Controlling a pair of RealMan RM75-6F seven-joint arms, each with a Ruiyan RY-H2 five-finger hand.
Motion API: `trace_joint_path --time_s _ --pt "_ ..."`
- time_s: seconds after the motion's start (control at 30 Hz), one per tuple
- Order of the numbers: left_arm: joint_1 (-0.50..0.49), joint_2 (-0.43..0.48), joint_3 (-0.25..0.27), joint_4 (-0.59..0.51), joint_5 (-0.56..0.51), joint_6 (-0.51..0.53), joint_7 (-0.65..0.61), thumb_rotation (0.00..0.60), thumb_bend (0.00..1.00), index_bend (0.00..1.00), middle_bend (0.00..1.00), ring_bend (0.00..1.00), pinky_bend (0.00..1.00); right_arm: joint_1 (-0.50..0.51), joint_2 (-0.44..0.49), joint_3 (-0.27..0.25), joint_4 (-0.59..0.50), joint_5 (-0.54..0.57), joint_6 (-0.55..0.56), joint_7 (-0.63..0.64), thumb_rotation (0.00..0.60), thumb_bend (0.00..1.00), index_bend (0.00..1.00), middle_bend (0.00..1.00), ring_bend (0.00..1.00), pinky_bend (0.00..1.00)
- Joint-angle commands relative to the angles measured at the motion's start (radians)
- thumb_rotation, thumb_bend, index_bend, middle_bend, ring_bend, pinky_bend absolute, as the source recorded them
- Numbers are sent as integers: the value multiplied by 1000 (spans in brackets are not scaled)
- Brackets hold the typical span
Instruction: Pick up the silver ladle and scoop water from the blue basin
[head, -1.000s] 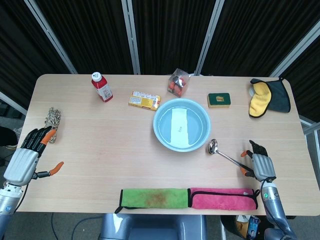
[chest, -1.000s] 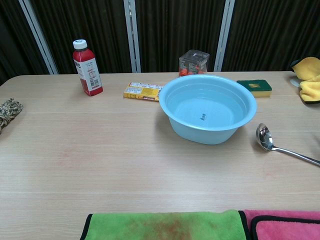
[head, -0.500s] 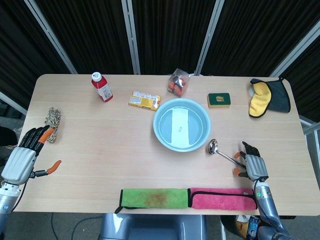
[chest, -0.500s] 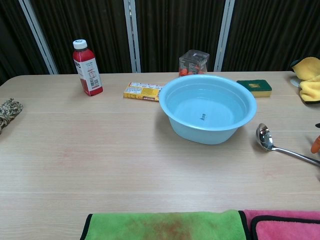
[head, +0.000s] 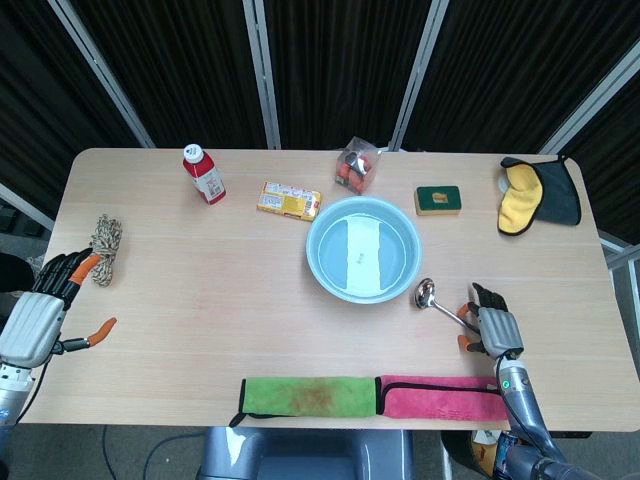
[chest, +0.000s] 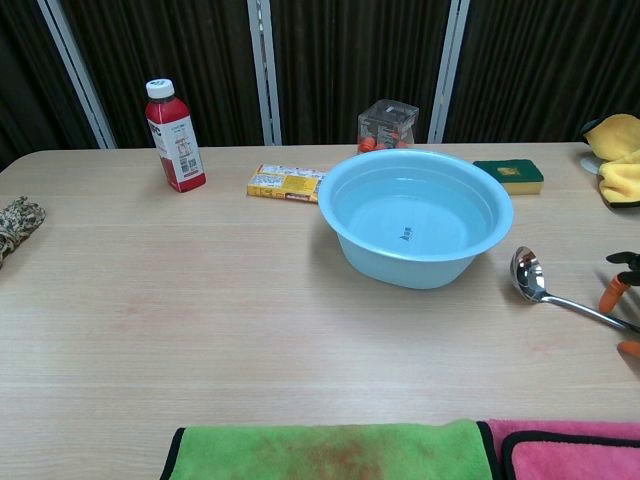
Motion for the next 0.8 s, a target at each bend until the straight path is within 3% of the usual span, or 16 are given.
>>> trace_joint_path --time_s 0.03,0.47,0.8 --pt "0 0 -2 1 -3 1 -1 293 279 0 0 0 0 6 -4 1 7 0 -8 0 600 230 403 0 0 0" --pt "-1 -6 -5 4 -13 -5 15 293 278 0 0 0 0 20 -4 6 35 9 -34 8 600 235 405 0 0 0" --pt "-3 -9 -5 4 -16 -9 25 289 280 0 0 0 0 18 -2 3 59 3 -34 31 600 272 460 0 0 0"
